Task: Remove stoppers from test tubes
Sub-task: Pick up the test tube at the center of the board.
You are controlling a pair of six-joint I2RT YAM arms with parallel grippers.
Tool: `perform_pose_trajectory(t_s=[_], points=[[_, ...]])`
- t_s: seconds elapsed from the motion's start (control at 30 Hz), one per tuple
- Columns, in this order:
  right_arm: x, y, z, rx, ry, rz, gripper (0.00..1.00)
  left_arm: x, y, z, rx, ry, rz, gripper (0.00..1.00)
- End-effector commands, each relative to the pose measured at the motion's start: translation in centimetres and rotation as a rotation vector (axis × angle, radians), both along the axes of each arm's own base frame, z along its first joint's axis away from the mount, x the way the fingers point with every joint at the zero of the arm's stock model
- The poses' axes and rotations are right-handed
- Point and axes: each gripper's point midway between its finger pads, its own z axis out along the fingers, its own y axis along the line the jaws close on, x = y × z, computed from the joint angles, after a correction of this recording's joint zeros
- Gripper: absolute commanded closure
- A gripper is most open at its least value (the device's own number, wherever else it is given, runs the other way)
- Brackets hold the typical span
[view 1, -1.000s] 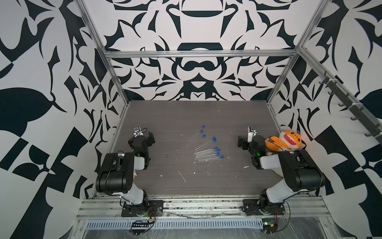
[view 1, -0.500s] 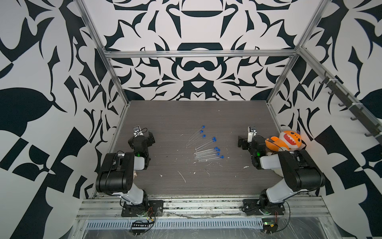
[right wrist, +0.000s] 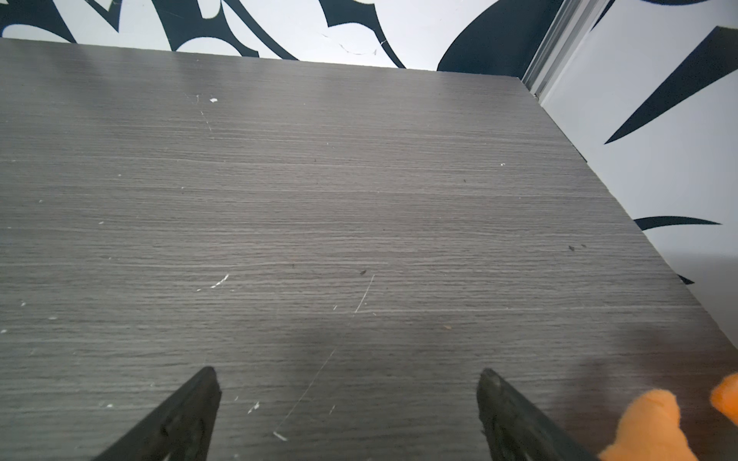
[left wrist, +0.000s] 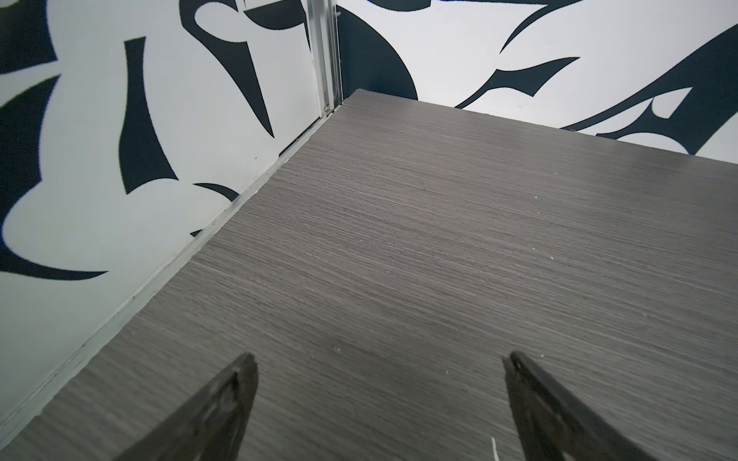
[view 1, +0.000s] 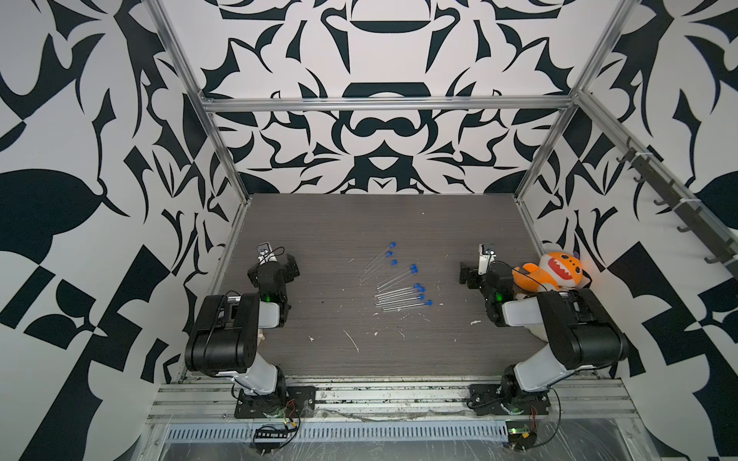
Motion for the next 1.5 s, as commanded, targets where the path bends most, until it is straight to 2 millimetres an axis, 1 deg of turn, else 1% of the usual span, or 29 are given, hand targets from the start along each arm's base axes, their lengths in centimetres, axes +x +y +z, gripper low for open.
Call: perform_pose_trajectory(t_s=[0.0,0.17,0.27,0.33,0.43,0.47,0.5,0.57,0.6,0.63,0.67,0.73,0.8,0.83,0.9,0.97,1.03,1.13,1.17,1.23,1.37,1.47], points=[[0.2,0.3,1.4,0.002,-0.044,0.011,0.0,-0.3,0.0,0.0,0.001,0.006,-0.005,0.01],[0.3,0.4,1.4,0.005,-0.044,0.017,0.0,-0.4,0.0,0.1,0.004,0.0,-0.01,0.01],[0.1,-0.4,1.5,0.0,-0.049,-0.03,0.0,-0.4,0.0,1.0,0.012,-0.005,-0.007,0.01],[0.2,-1.0,2.0,0.004,-0.059,-0.066,0.0,-0.6,0.0,1.9,0.035,0.014,0.022,0.01],[-0.1,-0.6,3.5,-0.005,-0.036,-0.058,0.0,-1.0,-0.9,4.6,0.081,0.028,0.034,0.01],[-0.2,-0.4,4.1,-0.008,-0.02,-0.059,0.0,-1.0,-1.5,5.9,0.08,0.017,0.029,0.01],[-0.4,-1.0,4.8,-0.022,0.009,-0.108,0.0,-1.1,-2.4,7.6,0.061,0.0,-0.003,0.01],[-0.9,-1.5,6.1,0.016,0.079,-0.175,0.0,-1.0,-4.6,9.9,0.012,0.012,-0.074,0.01],[-0.9,-1.3,6.9,0.05,0.103,-0.18,0.0,-1.0,-5.4,10.8,-0.019,0.039,-0.091,0.01],[-0.8,-0.5,7.6,0.081,0.114,-0.15,0.0,-0.9,-6.4,11.8,-0.051,0.065,-0.121,0.01],[-0.6,0.1,8.2,0.106,0.116,-0.133,0.0,-0.8,-7.9,12.3,-0.093,0.098,-0.191,0.01],[0.0,2.2,8.8,0.188,0.133,-0.061,0.0,-0.6,-11.2,12.7,-0.165,0.169,-0.356,0.01],[1.1,4.2,8.9,0.27,0.176,0.006,0.0,-0.4,-14.3,12.6,-0.208,0.259,-0.478,0.01],[1.9,5.6,8.9,0.307,0.209,0.053,0.0,0.1,-15.8,11.5,-0.228,0.337,-0.527,0.01],[3.4,7.9,8.8,0.377,0.253,0.138,0.0,1.0,-18.7,11.0,-0.244,0.441,-0.609,0.01],[4.7,9.6,8.7,0.441,0.28,0.203,0.0,1.7,-21.9,10.2,-0.178,0.541,-0.671,0.01],[5.4,10.7,8.9,0.481,0.29,0.253,0.0,2.2,-24.4,9.0,-0.076,0.62,-0.717,0.01],[5.7,11.9,9.5,0.521,0.301,0.31,0.0,2.8,-27.5,6.7,0.031,0.714,-0.767,0.01],[5.6,12.2,9.7,0.525,0.304,0.327,0.0,3.1,-28.3,5.9,0.055,0.738,-0.772,0.01],[5.3,12.3,9.5,0.523,0.313,0.338,0.0,3.6,-29.4,4.6,0.084,0.774,-0.778,0.01],[4.1,12.3,8.8,0.506,0.322,0.364,0.0,4.6,-30.8,2.4,0.136,0.83,-0.772,0.01],[3.3,12.4,8.3,0.506,0.32,0.382,0.0,4.6,-30.6,0.6,0.18,0.882,-0.739,0.01]])
